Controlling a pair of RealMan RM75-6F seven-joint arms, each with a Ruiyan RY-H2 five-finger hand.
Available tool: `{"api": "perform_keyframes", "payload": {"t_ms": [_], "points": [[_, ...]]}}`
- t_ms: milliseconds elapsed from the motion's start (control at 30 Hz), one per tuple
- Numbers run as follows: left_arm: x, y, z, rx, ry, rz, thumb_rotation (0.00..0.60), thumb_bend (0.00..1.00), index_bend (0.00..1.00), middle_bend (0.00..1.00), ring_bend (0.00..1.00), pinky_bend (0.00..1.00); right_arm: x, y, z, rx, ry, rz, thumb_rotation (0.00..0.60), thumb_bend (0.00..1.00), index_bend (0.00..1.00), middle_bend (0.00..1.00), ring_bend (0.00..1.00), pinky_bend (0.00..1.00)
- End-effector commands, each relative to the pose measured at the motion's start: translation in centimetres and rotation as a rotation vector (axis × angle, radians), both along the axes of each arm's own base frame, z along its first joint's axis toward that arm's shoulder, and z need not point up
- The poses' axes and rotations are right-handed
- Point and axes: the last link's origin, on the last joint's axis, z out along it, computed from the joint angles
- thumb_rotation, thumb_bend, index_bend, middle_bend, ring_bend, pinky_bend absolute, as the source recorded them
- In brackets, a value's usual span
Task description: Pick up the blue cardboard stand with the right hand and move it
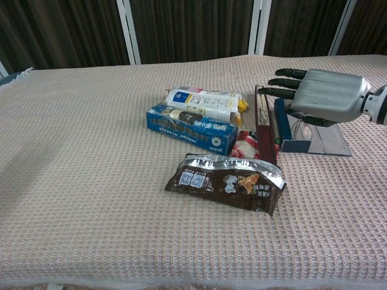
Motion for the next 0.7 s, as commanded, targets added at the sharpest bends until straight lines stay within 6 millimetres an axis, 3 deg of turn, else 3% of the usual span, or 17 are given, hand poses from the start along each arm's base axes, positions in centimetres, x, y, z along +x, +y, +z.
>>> {"api": "perform_keyframes", "payload": {"t_ms": [33, 333, 700], "points": [[0.0, 0.0, 0.0, -0.001, -0.001, 0.0, 0.6, 0.42, 0.0, 0.0, 0.0, 0.08, 0.3, -0.1, -0.3, -0.003, -0.003, 0.006, 0.6, 0.51, 0.71, 0.09, 0.0, 0.0], [-0.1, -0.1, 0.3, 0.005, -0.006, -0.001, 0.6, 0.42, 0.0, 0.0, 0.0, 0.08, 0.9, -0.2, -1.3, -0.024, -0.025, 0.007, 0.6, 0.35, 0.62, 0.09, 0.0, 0.0], [-0.1, -0.3, 0.4, 0.009, -0.012, -0.006, 0.6, 0.42, 0.0, 0.0, 0.0, 0.09, 0.2, 0.1, 1.0, -0.081, -0.185, -0.041, 0.6, 0.26, 0.56, 0.09, 0.0, 0.0]]}}
